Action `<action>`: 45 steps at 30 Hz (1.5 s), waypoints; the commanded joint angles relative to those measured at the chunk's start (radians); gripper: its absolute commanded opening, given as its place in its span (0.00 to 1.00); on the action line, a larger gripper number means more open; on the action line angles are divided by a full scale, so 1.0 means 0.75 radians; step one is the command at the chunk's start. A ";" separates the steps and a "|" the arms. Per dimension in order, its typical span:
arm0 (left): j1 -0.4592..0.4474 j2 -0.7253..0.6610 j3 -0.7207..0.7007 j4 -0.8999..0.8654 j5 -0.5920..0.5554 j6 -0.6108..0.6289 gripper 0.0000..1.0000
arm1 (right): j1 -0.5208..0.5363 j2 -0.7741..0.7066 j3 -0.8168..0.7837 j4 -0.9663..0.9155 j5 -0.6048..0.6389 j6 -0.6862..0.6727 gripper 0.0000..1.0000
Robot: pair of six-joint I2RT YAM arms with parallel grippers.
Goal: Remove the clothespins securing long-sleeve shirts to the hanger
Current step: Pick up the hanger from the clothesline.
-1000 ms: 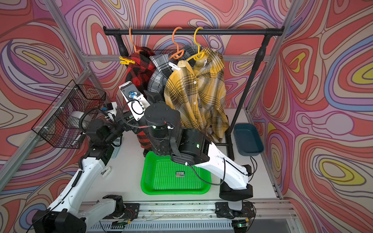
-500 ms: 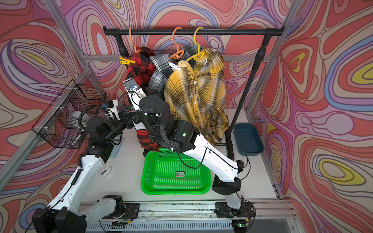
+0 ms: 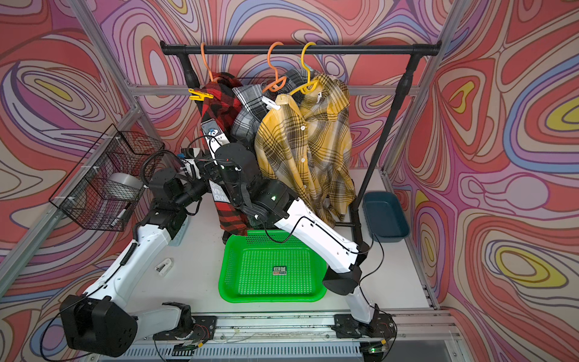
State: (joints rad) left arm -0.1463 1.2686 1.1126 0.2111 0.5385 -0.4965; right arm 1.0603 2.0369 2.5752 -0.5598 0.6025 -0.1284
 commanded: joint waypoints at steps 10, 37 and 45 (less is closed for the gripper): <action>-0.005 0.169 0.133 0.044 -0.011 -0.035 0.90 | -0.107 -0.171 -0.153 0.009 0.045 0.049 0.91; -0.212 0.406 0.361 -0.226 -0.220 0.118 0.82 | 0.031 -0.286 -0.221 0.222 -0.036 -0.002 0.98; -0.212 0.423 0.365 -0.238 -0.241 0.134 0.82 | 0.031 -0.156 -0.061 0.228 0.035 -0.090 0.93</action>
State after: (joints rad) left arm -0.3023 1.5681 1.3529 0.0509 0.3763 -0.4156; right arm 1.0813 1.8763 2.4817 -0.4030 0.5957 -0.1574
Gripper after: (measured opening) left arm 0.819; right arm 0.947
